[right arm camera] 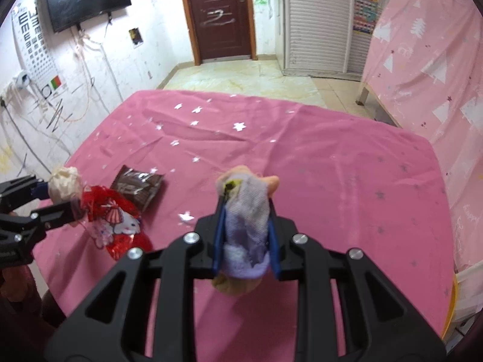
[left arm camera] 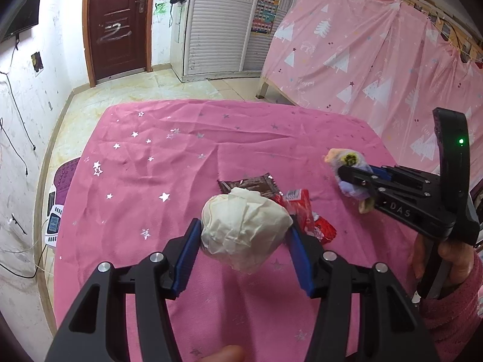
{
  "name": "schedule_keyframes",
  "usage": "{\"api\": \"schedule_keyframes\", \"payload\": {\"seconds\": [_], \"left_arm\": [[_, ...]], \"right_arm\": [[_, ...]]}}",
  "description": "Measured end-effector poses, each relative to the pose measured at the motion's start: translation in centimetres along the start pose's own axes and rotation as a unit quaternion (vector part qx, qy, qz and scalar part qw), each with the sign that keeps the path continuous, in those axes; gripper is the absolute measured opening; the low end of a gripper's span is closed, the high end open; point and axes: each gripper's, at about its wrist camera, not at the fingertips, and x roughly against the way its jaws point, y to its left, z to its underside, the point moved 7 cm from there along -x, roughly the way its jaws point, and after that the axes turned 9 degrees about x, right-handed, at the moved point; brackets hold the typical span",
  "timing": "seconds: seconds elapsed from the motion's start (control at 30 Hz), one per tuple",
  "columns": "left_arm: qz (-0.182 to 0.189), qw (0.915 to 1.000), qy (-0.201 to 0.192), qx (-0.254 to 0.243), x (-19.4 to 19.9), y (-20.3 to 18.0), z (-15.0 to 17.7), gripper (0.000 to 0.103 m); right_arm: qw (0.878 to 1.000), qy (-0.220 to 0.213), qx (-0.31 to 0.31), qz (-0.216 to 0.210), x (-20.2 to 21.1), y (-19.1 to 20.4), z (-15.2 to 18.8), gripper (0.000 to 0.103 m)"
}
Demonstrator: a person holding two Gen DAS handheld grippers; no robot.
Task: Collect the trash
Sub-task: 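Carry the white ball and purple plush with both tools over the bin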
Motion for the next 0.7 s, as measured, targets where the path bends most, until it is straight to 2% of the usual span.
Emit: {"api": "schedule_keyframes", "payload": {"seconds": [0.7], "left_arm": [[0.007, 0.9962, -0.013, -0.086, -0.5, -9.7, -0.4, 0.051]], "right_arm": [[0.993, -0.054, -0.089, 0.054, 6.1, -10.4, 3.7, 0.023]]}}
